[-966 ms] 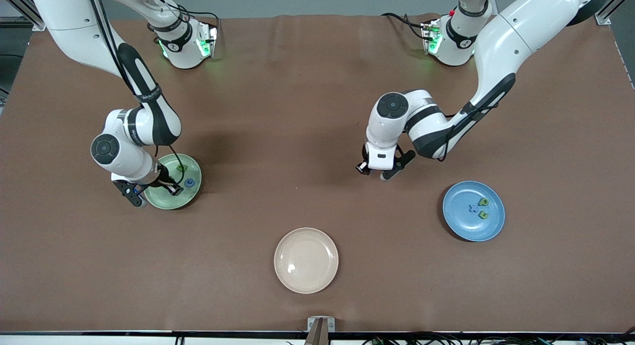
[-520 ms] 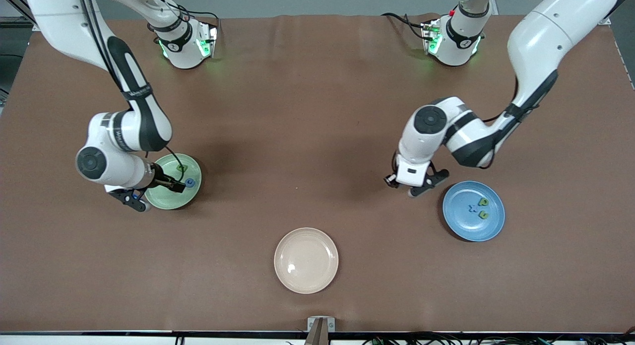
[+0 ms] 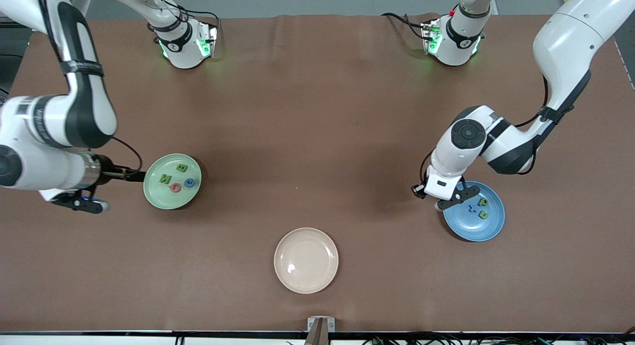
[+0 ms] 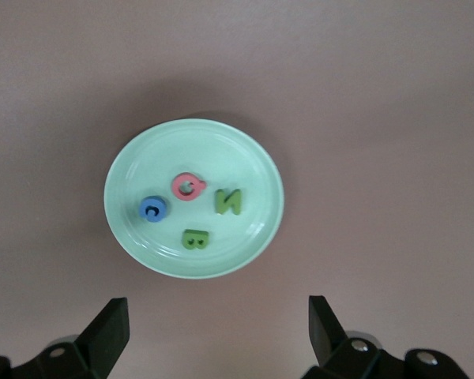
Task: Sort upper and lower case letters into plates
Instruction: 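Drop the blue e into the blue plate while the right gripper withdraws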
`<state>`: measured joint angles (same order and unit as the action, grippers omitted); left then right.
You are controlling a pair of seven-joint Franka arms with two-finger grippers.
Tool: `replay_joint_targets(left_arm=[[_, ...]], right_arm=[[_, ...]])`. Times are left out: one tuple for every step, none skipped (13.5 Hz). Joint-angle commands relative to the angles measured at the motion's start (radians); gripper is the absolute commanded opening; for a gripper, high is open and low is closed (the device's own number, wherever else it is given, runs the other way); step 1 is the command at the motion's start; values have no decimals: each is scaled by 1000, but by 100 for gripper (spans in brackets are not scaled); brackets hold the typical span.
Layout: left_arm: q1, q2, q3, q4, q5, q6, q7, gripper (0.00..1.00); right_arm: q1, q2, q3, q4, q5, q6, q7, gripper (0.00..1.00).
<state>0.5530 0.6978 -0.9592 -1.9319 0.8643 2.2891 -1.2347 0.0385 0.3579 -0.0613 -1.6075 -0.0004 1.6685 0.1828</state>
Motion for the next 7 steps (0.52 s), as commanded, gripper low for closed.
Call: replay_joint_targets(left_arm=[[53, -15, -3, 10, 12, -19, 110, 0], [57, -12, 0, 16, 12, -19, 145, 0], [64, -9, 13, 17, 15, -19, 168, 0], [65, -9, 25, 22, 19, -17, 187, 0], [67, -9, 36, 27, 19, -17, 214, 0], [73, -9, 58, 30, 19, -16, 254, 0], [80, -9, 72, 30, 19, -11, 286, 0]], right_arm=[[-34, 12, 14, 113, -23, -87, -135, 100], [-55, 13, 14, 154, -20, -114, -173, 100], [-83, 21, 15, 200, -7, -140, -180, 100], [-95, 24, 15, 237, -6, -154, -180, 100], [-95, 24, 17, 251, -7, -156, -181, 100], [-94, 23, 17, 253, -10, -156, -181, 100], [-91, 23, 18, 253, -13, -154, -183, 100]])
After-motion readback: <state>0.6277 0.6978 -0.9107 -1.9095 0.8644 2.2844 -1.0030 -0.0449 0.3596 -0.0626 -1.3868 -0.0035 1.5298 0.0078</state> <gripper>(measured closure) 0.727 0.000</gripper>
